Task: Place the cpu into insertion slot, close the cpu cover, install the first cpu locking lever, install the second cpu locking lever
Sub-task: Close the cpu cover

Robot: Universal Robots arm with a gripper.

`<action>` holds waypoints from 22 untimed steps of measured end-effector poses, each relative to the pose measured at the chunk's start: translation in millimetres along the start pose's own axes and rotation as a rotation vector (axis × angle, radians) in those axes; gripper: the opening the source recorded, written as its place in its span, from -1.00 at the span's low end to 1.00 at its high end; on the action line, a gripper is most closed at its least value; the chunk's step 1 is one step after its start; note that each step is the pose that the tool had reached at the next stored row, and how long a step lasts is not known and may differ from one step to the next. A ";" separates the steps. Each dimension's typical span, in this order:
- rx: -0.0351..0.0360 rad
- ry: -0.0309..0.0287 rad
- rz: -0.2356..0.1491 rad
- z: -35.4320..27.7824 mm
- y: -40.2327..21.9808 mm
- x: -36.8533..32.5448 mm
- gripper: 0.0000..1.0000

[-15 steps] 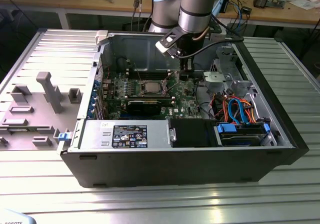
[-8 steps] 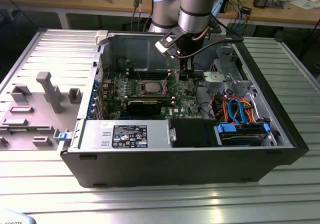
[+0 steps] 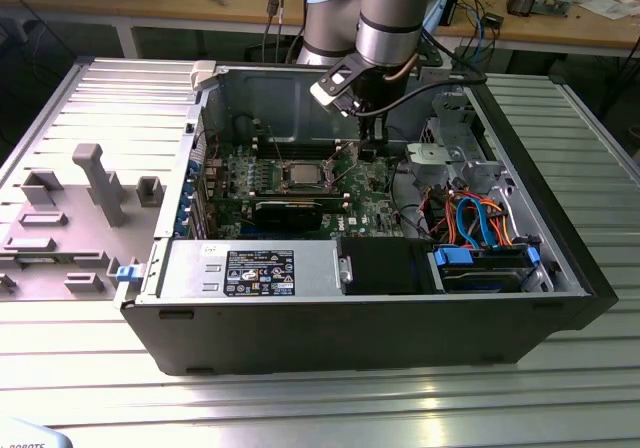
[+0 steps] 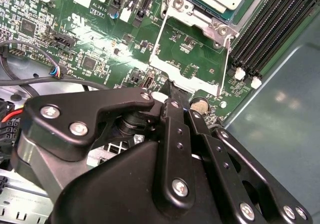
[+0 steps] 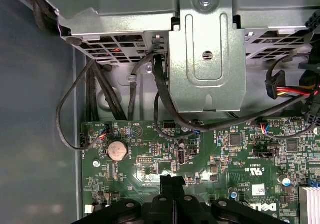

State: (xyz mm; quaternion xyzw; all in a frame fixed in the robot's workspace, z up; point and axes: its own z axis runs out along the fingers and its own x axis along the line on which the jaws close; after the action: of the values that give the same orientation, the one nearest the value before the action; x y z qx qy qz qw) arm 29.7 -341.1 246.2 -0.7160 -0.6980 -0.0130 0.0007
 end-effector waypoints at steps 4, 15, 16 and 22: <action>-0.0001 0.0000 0.000 0.0 -2.4 -0.1 -0.79; 0.0000 -0.0001 0.000 0.4 -5.4 -0.1 -0.79; 0.0000 0.0000 0.000 0.4 -5.5 -0.1 -0.79; 0.0005 0.0000 0.000 3.5 -8.6 -0.3 -0.79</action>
State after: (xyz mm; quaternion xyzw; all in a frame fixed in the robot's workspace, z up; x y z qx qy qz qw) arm 21.2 -341.1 242.5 -0.7159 -0.6980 -0.0128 0.0009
